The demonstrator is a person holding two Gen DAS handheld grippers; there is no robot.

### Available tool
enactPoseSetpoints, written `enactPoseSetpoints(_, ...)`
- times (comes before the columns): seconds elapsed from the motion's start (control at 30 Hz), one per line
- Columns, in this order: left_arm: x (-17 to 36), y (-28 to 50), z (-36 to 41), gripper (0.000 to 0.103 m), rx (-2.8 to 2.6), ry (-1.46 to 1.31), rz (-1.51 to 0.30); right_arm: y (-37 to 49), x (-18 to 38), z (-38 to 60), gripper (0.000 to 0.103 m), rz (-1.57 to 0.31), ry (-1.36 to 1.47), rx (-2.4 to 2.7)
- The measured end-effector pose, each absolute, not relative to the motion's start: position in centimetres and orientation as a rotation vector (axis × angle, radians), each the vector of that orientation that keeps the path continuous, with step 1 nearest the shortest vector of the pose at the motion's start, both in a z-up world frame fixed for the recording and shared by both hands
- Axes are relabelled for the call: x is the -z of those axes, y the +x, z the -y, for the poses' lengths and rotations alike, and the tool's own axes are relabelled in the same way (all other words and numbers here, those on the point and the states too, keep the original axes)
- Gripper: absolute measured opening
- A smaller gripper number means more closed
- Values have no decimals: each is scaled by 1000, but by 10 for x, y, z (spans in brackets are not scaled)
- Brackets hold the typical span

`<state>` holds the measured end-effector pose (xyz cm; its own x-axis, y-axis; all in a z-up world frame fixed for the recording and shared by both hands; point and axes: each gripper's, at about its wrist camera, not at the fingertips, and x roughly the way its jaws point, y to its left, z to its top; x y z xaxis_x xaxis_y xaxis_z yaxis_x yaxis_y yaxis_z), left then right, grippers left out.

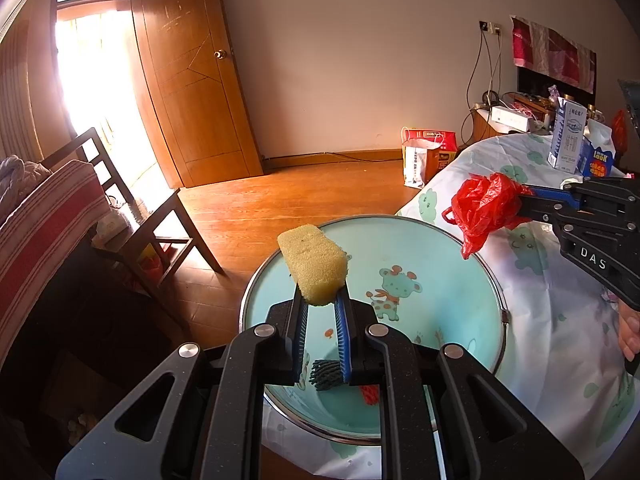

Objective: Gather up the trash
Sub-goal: 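Carry the sponge with the left tool while the right tool carries the red bag over the bucket, then open both tools to drop the sponge and red bag into the bucket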

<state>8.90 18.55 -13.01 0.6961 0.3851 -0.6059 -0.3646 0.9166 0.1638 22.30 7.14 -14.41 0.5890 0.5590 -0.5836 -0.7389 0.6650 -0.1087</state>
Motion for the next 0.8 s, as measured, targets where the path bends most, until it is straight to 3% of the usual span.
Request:
enactPoseSetpoints(0.4, 133, 92, -184, 18, -409, 32, -694, 218, 146, -77, 9, -543, -396, -799)
enactPoseSetpoints(0.5, 135, 94, -183, 20, -403, 35, -703, 217, 148, -82, 20, -549, -419, -822)
enactPoseSetpoints(0.53, 136, 94, -182, 24, -403, 35, -705, 216, 148, -83, 35, -550, -427, -822)
enactPoseSetpoints(0.57, 136, 94, -182, 40, -403, 35, -706, 215, 149, -83, 41, -550, -430, -825)
enactPoseSetpoints(0.6, 137, 94, -182, 50, -407, 36, -704, 215, 149, -83, 48, -549, -430, -825)
enactPoseSetpoints(0.63, 136, 94, -181, 56, -405, 38, -700, 215, 149, -83, 51, -549, -428, -821)
enactPoseSetpoints(0.7, 137, 94, -181, 57, -394, 45, -706, 216, 149, -82, 55, -553, -420, -817)
enactPoseSetpoints(0.77, 138, 94, -181, 73, -399, 42, -706, 218, 148, -80, 58, -554, -408, -808)
enactPoseSetpoints(0.8, 138, 94, -180, 76, -400, 39, -703, 218, 148, -80, 59, -553, -405, -804)
